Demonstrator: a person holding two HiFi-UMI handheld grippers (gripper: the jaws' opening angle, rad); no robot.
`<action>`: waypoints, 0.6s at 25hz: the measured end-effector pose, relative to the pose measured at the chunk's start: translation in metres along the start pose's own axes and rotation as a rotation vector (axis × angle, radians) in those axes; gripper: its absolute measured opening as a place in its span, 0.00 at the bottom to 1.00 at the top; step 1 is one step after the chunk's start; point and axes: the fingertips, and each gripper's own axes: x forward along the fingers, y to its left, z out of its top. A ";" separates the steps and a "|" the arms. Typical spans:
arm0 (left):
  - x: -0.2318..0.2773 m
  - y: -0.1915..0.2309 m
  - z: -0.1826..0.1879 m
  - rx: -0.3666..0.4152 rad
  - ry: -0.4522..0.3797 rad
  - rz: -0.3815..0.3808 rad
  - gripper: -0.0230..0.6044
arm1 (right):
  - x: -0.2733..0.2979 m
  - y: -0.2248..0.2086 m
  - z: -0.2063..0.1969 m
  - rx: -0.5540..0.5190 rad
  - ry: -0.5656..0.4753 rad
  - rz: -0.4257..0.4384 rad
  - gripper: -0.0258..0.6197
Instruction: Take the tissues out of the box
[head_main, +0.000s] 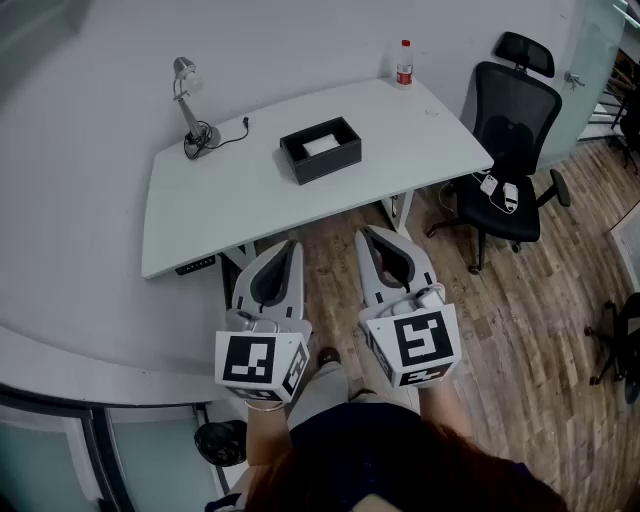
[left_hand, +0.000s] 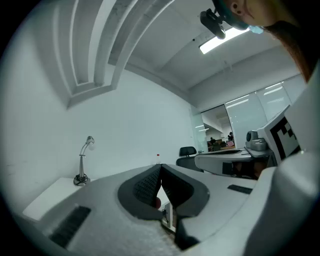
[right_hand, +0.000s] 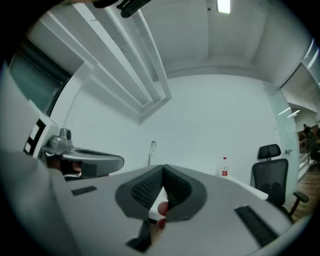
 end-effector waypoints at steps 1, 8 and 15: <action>0.003 0.004 0.000 -0.001 -0.001 -0.003 0.07 | 0.005 0.001 0.000 0.001 -0.002 0.002 0.06; 0.028 0.027 -0.002 0.010 -0.006 -0.021 0.08 | 0.038 -0.003 -0.005 -0.001 0.015 -0.003 0.06; 0.049 0.053 -0.003 0.002 -0.016 -0.034 0.08 | 0.069 -0.004 -0.005 -0.002 0.030 -0.003 0.06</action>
